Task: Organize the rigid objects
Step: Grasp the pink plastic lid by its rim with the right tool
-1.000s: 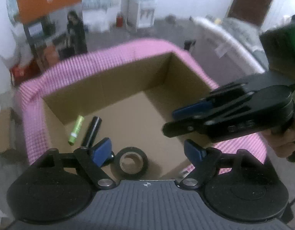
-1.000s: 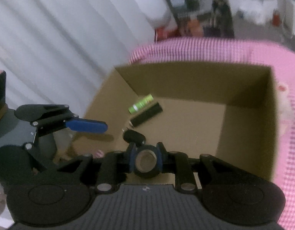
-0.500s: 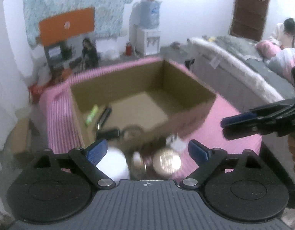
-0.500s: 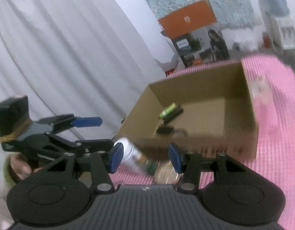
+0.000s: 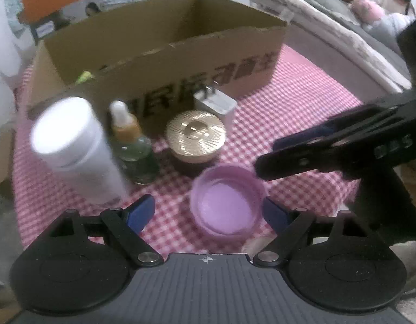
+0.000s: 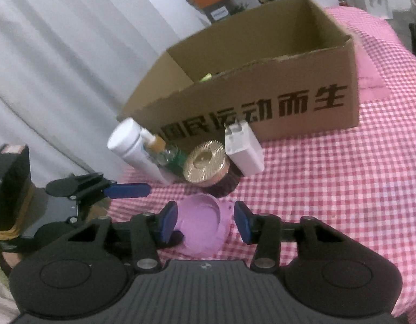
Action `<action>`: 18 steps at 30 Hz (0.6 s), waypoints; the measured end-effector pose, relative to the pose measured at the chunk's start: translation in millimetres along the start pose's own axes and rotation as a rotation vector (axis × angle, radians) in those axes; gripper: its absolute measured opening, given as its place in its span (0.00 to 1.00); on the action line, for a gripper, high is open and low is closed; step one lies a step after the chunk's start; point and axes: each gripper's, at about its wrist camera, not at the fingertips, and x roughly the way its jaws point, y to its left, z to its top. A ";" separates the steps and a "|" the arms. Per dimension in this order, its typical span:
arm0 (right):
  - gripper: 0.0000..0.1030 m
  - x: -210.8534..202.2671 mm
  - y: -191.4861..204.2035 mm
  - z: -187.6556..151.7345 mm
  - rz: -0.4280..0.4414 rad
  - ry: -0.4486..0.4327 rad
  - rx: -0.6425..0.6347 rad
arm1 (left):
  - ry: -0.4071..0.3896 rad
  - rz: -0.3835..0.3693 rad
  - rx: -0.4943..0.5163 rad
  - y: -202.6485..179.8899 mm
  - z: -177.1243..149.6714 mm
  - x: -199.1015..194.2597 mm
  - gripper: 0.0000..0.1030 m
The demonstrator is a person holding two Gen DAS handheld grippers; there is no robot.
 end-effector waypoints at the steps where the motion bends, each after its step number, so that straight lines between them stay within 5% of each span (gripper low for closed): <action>1: 0.44 5.3 1.8 -1.3 -0.009 0.005 -0.013 | 0.006 -0.009 0.005 -1.2 -1.2 2.3 0.85; 18: 0.17 44.5 2.7 -11.1 -0.120 0.067 -0.129 | -0.006 -0.083 0.012 -11.0 -2.4 11.7 0.73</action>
